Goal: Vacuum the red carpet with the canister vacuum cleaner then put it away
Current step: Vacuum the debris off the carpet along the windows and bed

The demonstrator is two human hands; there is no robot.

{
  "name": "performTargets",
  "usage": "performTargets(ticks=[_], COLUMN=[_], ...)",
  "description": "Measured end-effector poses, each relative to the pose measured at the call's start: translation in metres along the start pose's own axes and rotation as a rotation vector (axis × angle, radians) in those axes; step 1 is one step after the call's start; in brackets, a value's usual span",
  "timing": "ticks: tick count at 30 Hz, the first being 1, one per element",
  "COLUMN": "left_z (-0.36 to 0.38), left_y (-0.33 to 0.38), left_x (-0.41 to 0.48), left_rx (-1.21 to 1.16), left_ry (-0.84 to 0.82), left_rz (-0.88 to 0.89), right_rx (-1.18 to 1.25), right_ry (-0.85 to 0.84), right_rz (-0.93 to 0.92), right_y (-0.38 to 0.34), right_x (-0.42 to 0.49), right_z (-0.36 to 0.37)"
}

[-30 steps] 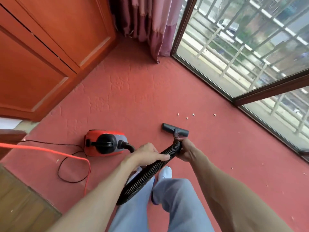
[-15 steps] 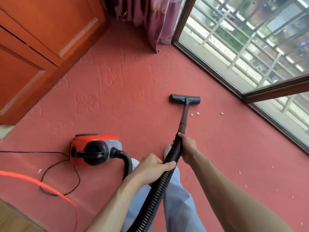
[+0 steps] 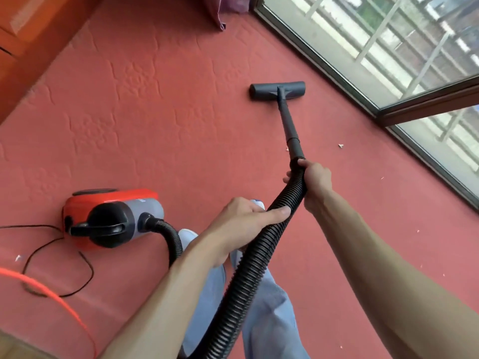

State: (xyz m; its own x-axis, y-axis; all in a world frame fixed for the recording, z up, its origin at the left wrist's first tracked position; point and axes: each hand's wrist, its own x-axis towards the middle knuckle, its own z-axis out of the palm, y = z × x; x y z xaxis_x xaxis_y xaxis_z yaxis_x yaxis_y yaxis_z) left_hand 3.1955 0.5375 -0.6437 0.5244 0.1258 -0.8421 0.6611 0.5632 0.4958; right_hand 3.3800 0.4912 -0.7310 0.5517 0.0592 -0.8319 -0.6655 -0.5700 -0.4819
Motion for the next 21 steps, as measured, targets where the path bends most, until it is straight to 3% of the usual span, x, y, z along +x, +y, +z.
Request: performTargets(ticks=[5,12,17,21], left_z=[0.009,0.003,-0.001,-0.001], left_y=[0.026,0.050,0.056,0.054], left_x=[-0.010,-0.025,-0.026,-0.019], left_rx=[0.179,0.201,0.226,0.177], left_ry=[-0.225,-0.475,-0.471,-0.320], left_rz=[-0.066,-0.103,-0.088,-0.093], right_rx=[0.119,0.178,0.280,0.254], right_ry=[0.035,-0.006,-0.034,-0.066], right_rz=[0.093,0.173,0.217,0.208], right_y=[0.000,0.009,0.009,0.006], right_x=[-0.040,-0.085,-0.076,-0.043], right_z=[-0.050,-0.085,-0.077,-0.056])
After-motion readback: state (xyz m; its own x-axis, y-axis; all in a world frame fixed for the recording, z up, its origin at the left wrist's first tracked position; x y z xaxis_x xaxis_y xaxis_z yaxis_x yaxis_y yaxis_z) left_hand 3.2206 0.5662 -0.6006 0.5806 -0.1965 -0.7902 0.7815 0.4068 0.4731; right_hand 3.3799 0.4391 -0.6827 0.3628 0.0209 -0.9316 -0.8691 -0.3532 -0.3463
